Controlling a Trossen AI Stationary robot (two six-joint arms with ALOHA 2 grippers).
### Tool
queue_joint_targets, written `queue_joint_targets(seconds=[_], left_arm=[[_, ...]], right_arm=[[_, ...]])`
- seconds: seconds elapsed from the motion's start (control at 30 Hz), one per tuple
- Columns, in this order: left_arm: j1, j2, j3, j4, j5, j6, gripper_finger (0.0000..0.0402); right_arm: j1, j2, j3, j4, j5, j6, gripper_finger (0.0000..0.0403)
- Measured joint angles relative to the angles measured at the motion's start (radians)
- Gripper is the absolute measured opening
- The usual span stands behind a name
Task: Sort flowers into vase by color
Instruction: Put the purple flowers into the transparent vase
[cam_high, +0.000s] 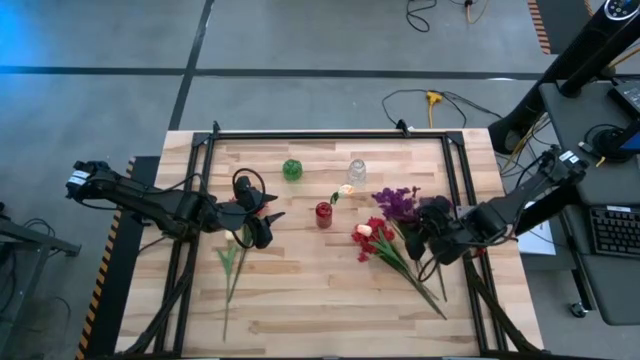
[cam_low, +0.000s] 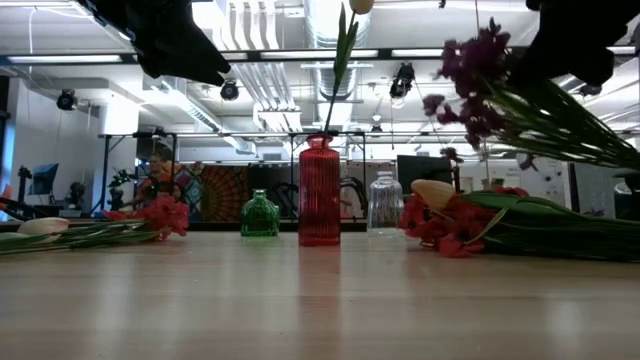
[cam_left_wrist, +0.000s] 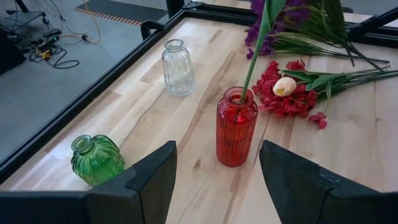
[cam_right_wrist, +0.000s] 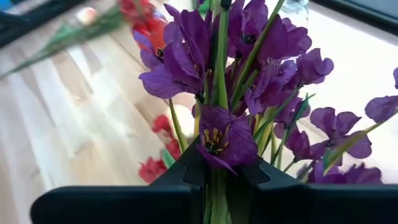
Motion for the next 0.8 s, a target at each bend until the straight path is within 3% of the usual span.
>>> queue_joint_targets(seconds=[0.2,0.43,0.8], left_arm=[[0.0,0.0,0.0,0.0,0.0,0.0,0.0212],[0.0,0.0,0.0,0.005,0.0,0.0,0.0212],[0.0,0.0,0.0,0.025,0.0,0.008,0.0212]], right_arm=[[0.019,0.006,-0.002,0.025,0.002,0.054,0.0029],[0.0,0.058,-0.006,-0.063,-0.017,0.167,0.0037],[-0.082,0.058,-0.002,-0.105,-0.125,0.17,0.0164]])
